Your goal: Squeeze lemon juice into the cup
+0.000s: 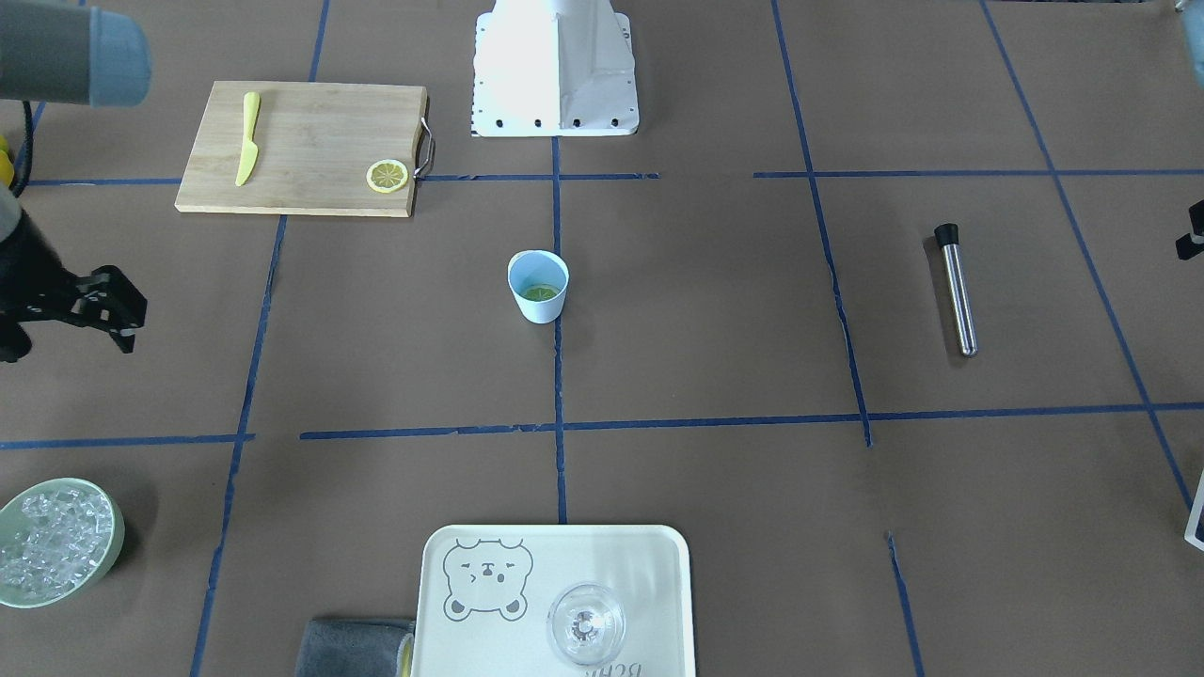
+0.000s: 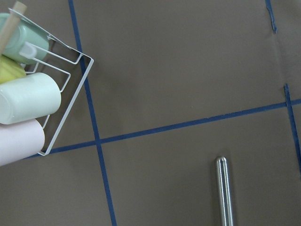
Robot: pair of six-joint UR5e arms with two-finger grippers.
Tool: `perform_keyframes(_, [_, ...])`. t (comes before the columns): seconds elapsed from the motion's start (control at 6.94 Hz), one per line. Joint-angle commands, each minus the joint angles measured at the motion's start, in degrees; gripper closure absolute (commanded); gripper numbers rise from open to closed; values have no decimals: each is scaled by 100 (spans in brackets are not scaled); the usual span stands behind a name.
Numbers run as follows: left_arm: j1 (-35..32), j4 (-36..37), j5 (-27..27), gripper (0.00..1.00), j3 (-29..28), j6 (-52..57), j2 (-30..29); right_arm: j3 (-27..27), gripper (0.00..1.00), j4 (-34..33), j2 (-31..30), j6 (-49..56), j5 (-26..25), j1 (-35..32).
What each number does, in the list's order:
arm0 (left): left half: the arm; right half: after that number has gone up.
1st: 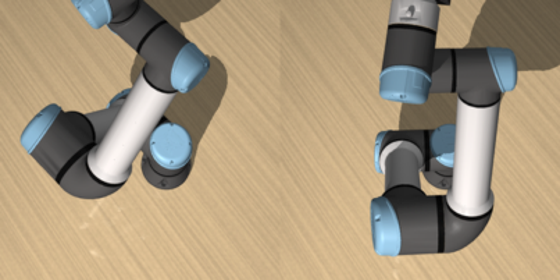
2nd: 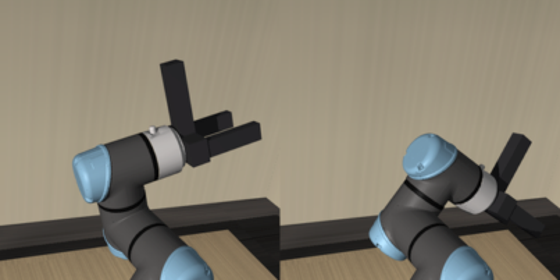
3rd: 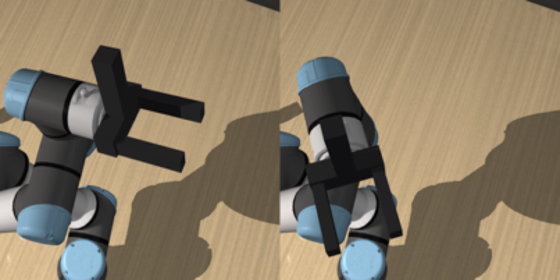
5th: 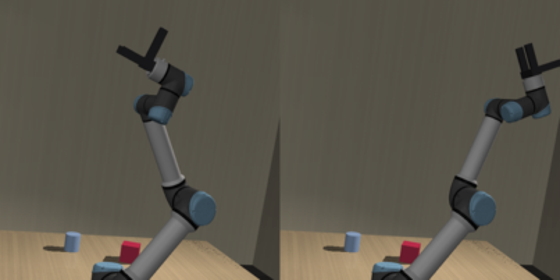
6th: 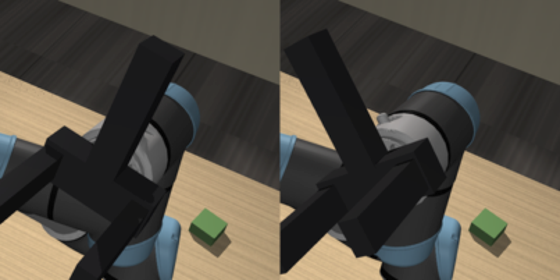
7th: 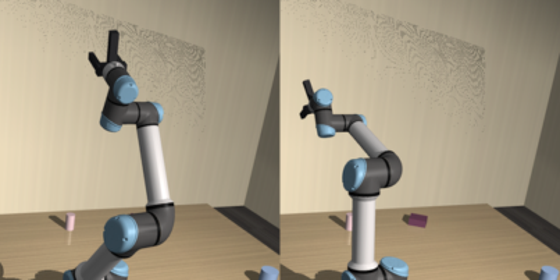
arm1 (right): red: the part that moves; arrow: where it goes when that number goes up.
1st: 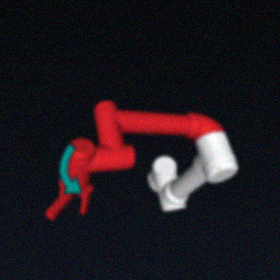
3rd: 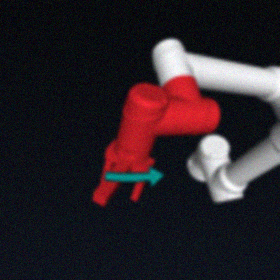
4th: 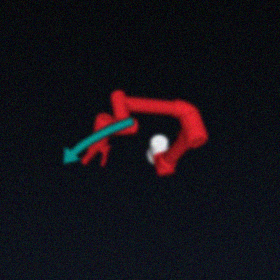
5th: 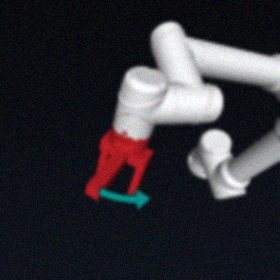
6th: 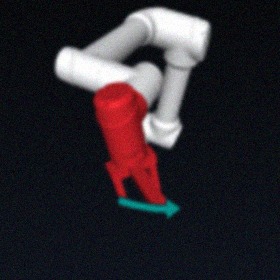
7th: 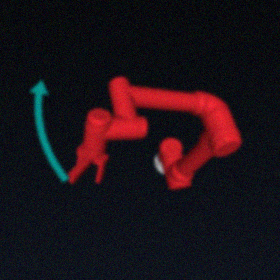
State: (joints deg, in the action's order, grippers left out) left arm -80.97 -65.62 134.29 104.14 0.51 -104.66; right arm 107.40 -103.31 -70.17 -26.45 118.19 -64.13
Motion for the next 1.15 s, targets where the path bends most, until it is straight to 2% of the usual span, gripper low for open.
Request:
perform_keyframes(0.0, [545,5,193,0,-43,-359,16,-61,0,-5,-304,306,310,-493])
perform_keyframes(0.29, [1028,-82,211,0,-384,-446,34,-157,0,3,-671,1373,974,-1080])
perform_keyframes(0.58, [1460,-537,202,0,-761,-824,43,-114,0,3,-831,1432,1171,-1198])
perform_keyframes(1.01, [1961,-1197,202,0,-1220,-1227,43,-17,0,12,-832,1414,1198,-1312])
